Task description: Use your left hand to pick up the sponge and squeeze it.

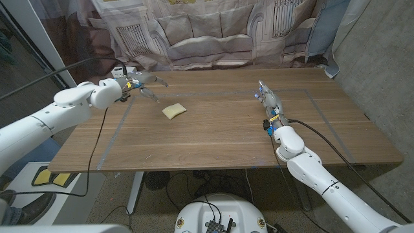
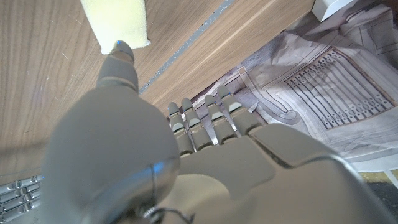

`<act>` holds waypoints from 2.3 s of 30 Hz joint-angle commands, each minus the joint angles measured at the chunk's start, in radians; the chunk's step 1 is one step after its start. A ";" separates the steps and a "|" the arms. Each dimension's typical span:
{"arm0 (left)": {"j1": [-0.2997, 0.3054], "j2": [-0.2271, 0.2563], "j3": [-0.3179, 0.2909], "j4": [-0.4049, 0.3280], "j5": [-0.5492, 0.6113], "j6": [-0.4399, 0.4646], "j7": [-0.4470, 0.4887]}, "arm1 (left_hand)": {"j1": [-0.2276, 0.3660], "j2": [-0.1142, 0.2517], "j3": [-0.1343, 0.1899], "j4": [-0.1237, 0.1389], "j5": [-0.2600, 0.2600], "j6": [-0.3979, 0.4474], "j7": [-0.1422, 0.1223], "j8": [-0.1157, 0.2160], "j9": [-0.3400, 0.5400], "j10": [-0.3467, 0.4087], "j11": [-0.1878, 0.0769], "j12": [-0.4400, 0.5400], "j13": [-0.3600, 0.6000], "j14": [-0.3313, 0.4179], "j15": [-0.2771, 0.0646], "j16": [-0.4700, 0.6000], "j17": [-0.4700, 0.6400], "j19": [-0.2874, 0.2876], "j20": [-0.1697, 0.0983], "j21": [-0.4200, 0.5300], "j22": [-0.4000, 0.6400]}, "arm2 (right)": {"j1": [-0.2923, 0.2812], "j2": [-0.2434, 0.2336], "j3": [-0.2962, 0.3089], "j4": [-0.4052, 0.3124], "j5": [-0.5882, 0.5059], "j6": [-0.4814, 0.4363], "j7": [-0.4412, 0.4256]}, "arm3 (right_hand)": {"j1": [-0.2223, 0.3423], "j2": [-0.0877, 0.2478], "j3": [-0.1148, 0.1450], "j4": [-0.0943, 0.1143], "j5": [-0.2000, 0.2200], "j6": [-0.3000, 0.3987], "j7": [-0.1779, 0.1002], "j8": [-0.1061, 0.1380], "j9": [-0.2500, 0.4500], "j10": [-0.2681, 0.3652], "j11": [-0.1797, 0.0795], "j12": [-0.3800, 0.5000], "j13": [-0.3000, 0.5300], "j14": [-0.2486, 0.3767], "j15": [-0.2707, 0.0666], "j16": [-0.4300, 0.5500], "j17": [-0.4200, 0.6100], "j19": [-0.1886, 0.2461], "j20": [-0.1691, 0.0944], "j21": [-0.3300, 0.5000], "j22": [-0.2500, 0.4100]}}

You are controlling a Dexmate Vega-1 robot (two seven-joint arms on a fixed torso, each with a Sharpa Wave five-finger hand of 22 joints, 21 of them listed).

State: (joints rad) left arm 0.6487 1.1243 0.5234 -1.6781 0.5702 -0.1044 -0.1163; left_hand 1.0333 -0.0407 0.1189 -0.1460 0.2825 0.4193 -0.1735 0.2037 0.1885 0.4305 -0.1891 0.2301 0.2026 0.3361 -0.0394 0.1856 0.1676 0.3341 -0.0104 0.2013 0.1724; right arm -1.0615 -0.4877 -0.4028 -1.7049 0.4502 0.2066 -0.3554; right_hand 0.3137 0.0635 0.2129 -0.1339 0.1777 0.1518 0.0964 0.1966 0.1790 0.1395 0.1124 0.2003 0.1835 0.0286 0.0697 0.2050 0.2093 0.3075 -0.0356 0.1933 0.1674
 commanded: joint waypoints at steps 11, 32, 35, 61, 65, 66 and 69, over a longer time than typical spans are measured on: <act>-0.059 -0.031 0.038 0.033 0.133 -0.088 -0.061 | 0.065 0.014 0.006 -0.001 0.003 -0.008 -0.002 -0.003 0.005 0.041 -0.013 0.009 0.006 0.013 -0.112 0.000 0.002 0.008 0.013 -0.005 0.001 | -0.040 0.018 0.004 -0.027 -0.021 -0.005 -0.050 | 0.016 -0.001 0.003 -0.006 -0.002 0.012 -0.001 0.000 0.005 0.010 0.005 0.000 0.006 0.006 0.001 0.007 0.001 0.007 0.009 0.006 0.004; -0.172 -0.120 0.136 0.180 0.249 -0.203 -0.031 | 0.047 0.008 -0.016 0.018 -0.004 -0.048 -0.016 -0.016 0.004 -0.021 -0.013 -0.020 0.006 -0.021 -0.100 -0.006 0.003 -0.003 0.014 -0.009 0.002 | -0.042 0.018 0.009 -0.035 -0.002 -0.048 -0.062 | 0.015 -0.001 0.002 -0.005 -0.002 0.011 -0.001 -0.002 0.005 0.009 0.004 -0.001 0.006 0.003 0.003 0.005 0.002 0.005 0.010 0.004 0.004; -0.190 -0.124 0.155 0.186 0.281 -0.210 -0.040 | 0.046 0.008 -0.017 0.019 -0.004 -0.045 -0.015 -0.015 0.004 -0.016 -0.013 -0.018 0.005 -0.018 -0.100 -0.005 0.003 -0.001 0.014 -0.008 0.002 | -0.037 0.021 0.008 -0.027 0.001 -0.047 -0.059 | 0.015 -0.001 0.002 -0.005 -0.002 0.012 -0.002 -0.002 0.005 0.009 0.004 -0.002 0.006 0.003 0.003 0.005 0.002 0.005 0.010 0.004 0.004; -0.229 -0.149 0.227 0.333 0.350 -0.348 0.140 | 0.048 0.001 -0.044 0.023 0.009 0.012 -0.033 0.006 0.003 0.033 -0.013 0.001 0.004 0.049 -0.118 0.009 0.002 0.040 0.017 0.002 0.002 | -0.046 0.023 0.010 -0.028 0.006 -0.044 -0.069 | 0.017 0.000 0.001 -0.005 -0.002 0.011 -0.002 -0.003 0.005 0.009 0.004 -0.002 0.006 0.004 0.004 0.005 0.002 0.004 0.012 0.002 0.004; -0.238 -0.157 0.241 0.353 0.366 -0.350 0.163 | 0.053 0.002 -0.047 0.023 0.009 0.035 -0.025 0.009 0.003 0.051 -0.015 0.004 0.003 0.079 -0.129 0.014 0.002 0.058 0.006 0.006 0.003 | -0.052 0.022 0.011 -0.035 0.008 -0.048 -0.074 | 0.017 0.000 0.001 -0.005 -0.002 0.011 -0.001 -0.003 0.005 0.010 0.005 -0.002 0.006 0.003 0.004 0.005 0.002 0.004 0.012 0.002 0.004; -0.242 -0.160 0.244 0.360 0.366 -0.353 0.166 | 0.054 0.002 -0.048 0.023 0.009 0.040 -0.023 0.009 0.003 0.054 -0.015 0.004 0.003 0.085 -0.136 0.014 0.002 0.065 -0.010 0.007 0.003 | -0.054 0.021 0.012 -0.036 0.008 -0.050 -0.075 | 0.017 0.000 0.001 -0.005 -0.002 0.010 -0.001 -0.004 0.005 0.009 0.005 -0.002 0.006 0.004 0.004 0.005 0.002 0.004 0.012 0.002 0.004; -0.259 -0.173 0.256 0.388 0.364 -0.371 0.175 | 0.066 0.005 -0.050 0.020 0.009 0.067 -0.011 0.012 0.004 0.086 -0.016 0.010 0.002 0.117 -0.153 0.015 0.002 0.091 -0.066 0.010 0.002 | -0.058 0.020 0.012 -0.040 0.010 -0.053 -0.077 | 0.017 0.000 0.001 -0.005 -0.002 0.011 -0.002 -0.003 0.005 0.009 0.005 -0.002 0.006 0.003 0.004 0.005 0.002 0.004 0.012 0.002 0.004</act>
State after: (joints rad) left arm 0.4223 0.9784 0.7420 -1.3676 0.9189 -0.4398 0.0103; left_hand 1.0833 -0.0381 0.0769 -0.1243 0.2825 0.4671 -0.1908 0.2083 0.1883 0.4955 -0.2044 0.2304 0.2046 0.4314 -0.0448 0.1963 0.1679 0.4073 -0.0339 0.2051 0.1726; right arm -1.1064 -0.4636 -0.3932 -1.7320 0.4555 0.1635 -0.4238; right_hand 0.3242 0.0609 0.2155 -0.1365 0.1777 0.1571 0.0945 0.1966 0.1790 0.1447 0.1178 0.2003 0.1887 0.0284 0.0696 0.2050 0.2093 0.3126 -0.0302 0.1933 0.1677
